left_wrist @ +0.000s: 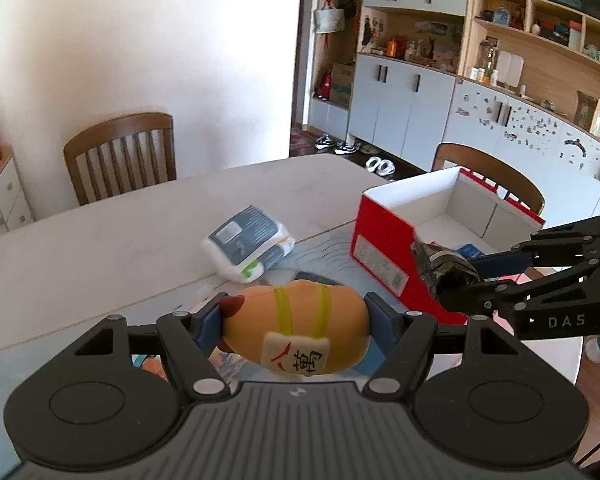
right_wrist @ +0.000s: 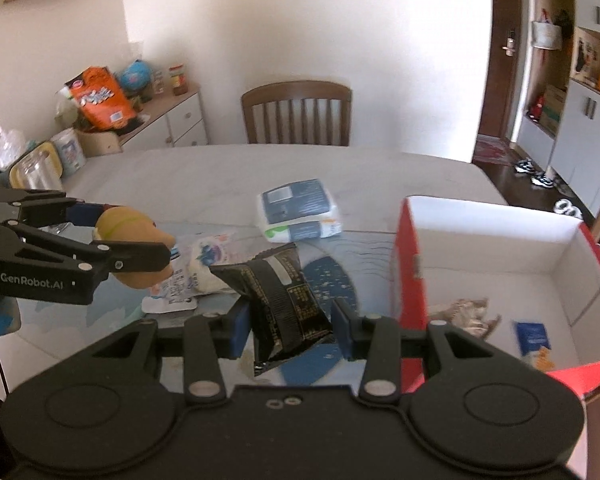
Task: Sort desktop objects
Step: 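Carry the yellow bread toy and black snack bag over the red box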
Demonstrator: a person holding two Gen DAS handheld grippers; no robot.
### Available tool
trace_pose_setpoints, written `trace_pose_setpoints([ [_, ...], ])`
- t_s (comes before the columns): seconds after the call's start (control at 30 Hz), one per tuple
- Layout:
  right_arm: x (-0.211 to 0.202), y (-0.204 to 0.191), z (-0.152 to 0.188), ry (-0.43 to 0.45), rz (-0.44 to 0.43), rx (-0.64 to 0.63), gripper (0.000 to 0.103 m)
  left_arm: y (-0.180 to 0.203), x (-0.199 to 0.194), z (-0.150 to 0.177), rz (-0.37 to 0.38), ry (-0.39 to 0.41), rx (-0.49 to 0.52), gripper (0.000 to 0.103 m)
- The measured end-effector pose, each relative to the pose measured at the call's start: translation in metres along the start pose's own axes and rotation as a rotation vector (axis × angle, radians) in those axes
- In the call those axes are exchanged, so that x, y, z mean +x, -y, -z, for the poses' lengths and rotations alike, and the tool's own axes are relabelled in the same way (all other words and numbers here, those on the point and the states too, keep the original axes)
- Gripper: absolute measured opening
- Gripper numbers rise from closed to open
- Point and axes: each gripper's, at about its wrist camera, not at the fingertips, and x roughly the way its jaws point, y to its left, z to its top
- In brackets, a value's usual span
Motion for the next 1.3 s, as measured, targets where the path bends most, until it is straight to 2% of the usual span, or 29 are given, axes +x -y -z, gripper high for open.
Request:
trace_pose_setpoints([
  [0.33, -0.021, 0.043, 0.000, 0.031, 0.054, 0.059, 0.042, 0.044, 0.017, -0.021, 0.050, 0.014, 0.058, 0.072],
  [0.8, -0.036, 0.125, 0.006, 0.033, 0.131, 0.119, 0.042, 0.127, 0.059, -0.053, 0.124, 0.026, 0.152, 0.072],
  [1.1, -0.028, 0.171, 0.006, 0.009, 0.139, 0.157, 0.042, 0.169, 0.094, -0.064, 0.151, -0.009, 0.191, 0.072],
  [1.3, -0.017, 0.196, 0.003, -0.018, 0.149, 0.163, 0.043, 0.183, 0.118, -0.070, 0.165, -0.053, 0.214, 0.072],
])
